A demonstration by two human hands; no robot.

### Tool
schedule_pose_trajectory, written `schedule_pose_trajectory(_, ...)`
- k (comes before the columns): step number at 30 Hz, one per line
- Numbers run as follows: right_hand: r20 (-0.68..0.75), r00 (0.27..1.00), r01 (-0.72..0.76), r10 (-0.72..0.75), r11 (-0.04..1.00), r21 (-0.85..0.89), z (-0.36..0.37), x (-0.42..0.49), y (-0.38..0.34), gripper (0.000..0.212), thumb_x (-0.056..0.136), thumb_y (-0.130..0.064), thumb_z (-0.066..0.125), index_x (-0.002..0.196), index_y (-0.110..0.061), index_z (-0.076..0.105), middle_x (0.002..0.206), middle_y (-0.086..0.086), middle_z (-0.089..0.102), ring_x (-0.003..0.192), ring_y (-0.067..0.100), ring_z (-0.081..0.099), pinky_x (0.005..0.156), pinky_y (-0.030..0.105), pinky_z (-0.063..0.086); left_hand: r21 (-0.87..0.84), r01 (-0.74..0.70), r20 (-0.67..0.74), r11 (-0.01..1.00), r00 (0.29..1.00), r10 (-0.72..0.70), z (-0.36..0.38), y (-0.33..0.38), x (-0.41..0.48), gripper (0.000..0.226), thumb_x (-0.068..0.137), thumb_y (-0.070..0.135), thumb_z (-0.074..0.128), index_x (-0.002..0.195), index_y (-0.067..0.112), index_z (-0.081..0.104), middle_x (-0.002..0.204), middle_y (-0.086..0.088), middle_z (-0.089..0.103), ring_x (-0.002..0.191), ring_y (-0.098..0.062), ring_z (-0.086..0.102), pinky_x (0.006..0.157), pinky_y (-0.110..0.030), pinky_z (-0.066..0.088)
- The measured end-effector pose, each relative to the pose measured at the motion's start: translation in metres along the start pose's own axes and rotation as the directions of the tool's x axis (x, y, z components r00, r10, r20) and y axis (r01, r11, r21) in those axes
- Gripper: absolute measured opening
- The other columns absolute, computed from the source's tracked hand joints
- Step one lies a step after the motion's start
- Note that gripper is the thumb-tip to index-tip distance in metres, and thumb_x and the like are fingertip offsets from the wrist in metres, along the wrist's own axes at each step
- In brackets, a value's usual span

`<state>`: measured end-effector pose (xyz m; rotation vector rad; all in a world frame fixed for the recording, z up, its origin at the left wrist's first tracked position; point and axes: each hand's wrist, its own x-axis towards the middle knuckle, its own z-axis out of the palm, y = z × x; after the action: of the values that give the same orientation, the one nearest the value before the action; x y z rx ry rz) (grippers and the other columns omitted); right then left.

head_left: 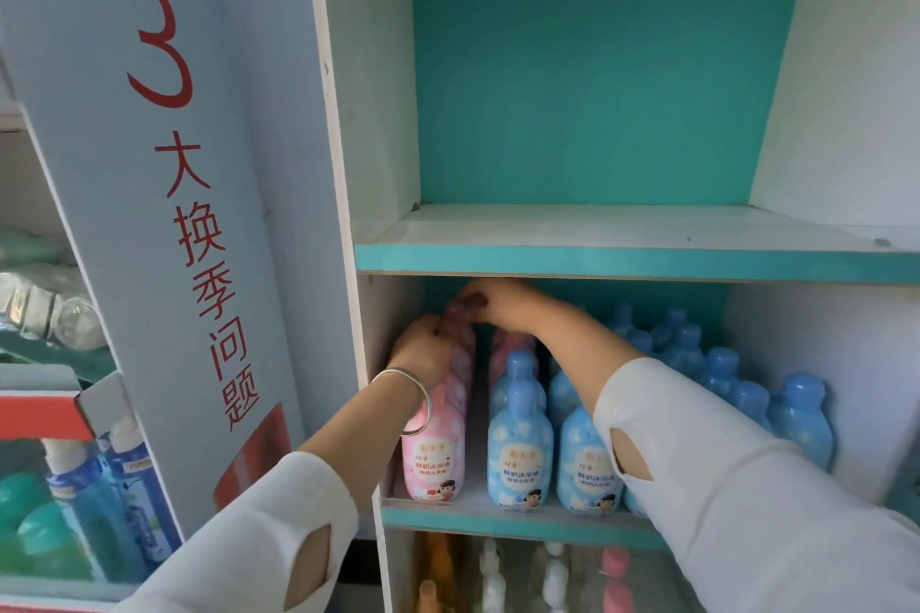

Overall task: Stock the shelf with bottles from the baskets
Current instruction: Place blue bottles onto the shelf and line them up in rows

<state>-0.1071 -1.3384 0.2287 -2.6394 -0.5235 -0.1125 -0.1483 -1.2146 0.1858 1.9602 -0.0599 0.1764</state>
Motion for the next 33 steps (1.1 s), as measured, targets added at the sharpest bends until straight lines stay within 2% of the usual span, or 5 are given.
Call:
schedule_pose_trajectory(3,-0.047,0.997,-0.063,0.059,0.995,-0.076,-0.012,-0.014,0.018,0.027,0.09,-0.015,0.059,0.113,-0.003,0.064,0.117,0.016,0.065,0.108,0.029,0.059,0.092,0.033,0.045,0.125,-0.092,0.01,0.988,0.996,0.092,-0.002,0.007,-0.007,0.021,0.096,0.018,0.042,0.089,0.011,0.06,0.085,-0.009,0.058,0.081,-0.02,0.051,0.08,-0.03,0.041)
schedule_pose_trajectory(10,0.0,0.993,-0.115,0.116,0.983,-0.146,-0.008,-0.029,0.036,0.021,0.084,-0.021,0.065,0.1,-0.009,0.071,0.102,0.011,0.071,0.096,0.024,0.064,0.08,0.03,0.048,0.475,-0.23,0.103,0.849,0.973,0.206,-0.002,0.017,-0.02,0.031,0.096,0.014,0.038,0.123,0.008,0.053,0.12,-0.017,0.058,0.108,-0.032,0.055,0.084,-0.025,0.041)
schedule_pose_trajectory(14,-0.021,0.993,-0.118,0.116,0.984,-0.133,-0.01,-0.033,0.035,0.013,0.083,-0.024,0.066,0.09,-0.016,0.072,0.084,0.004,0.066,0.079,0.016,0.057,0.068,0.024,0.041,0.546,-0.257,0.154,0.798,0.966,0.207,0.003,0.018,-0.023,0.027,0.093,0.015,0.043,0.116,0.009,0.057,0.12,-0.013,0.057,0.107,-0.03,0.055,0.086,-0.024,0.041)
schedule_pose_trajectory(24,-0.038,0.991,-0.131,0.127,0.979,-0.155,-0.009,-0.039,0.034,0.019,0.084,-0.03,0.063,0.075,-0.014,0.06,0.082,0.007,0.061,0.079,0.023,0.055,0.063,0.026,0.039,0.633,-0.289,0.193,0.718,0.957,0.215,0.005,0.016,-0.023,0.029,0.091,0.016,0.044,0.117,0.013,0.057,0.12,-0.011,0.057,0.107,-0.031,0.055,0.089,-0.031,0.045)
schedule_pose_trajectory(33,-0.209,0.974,-0.096,0.085,0.994,-0.043,-0.044,-0.096,0.035,0.026,0.093,-0.015,0.056,0.114,-0.005,0.067,0.119,0.01,0.066,0.112,0.024,0.059,0.094,0.027,0.041,0.558,-0.441,0.191,0.703,0.892,0.409,0.026,0.028,-0.056,0.034,0.089,0.021,0.044,0.118,0.024,0.06,0.118,-0.001,0.059,0.116,-0.026,0.048,0.098,-0.034,0.041)
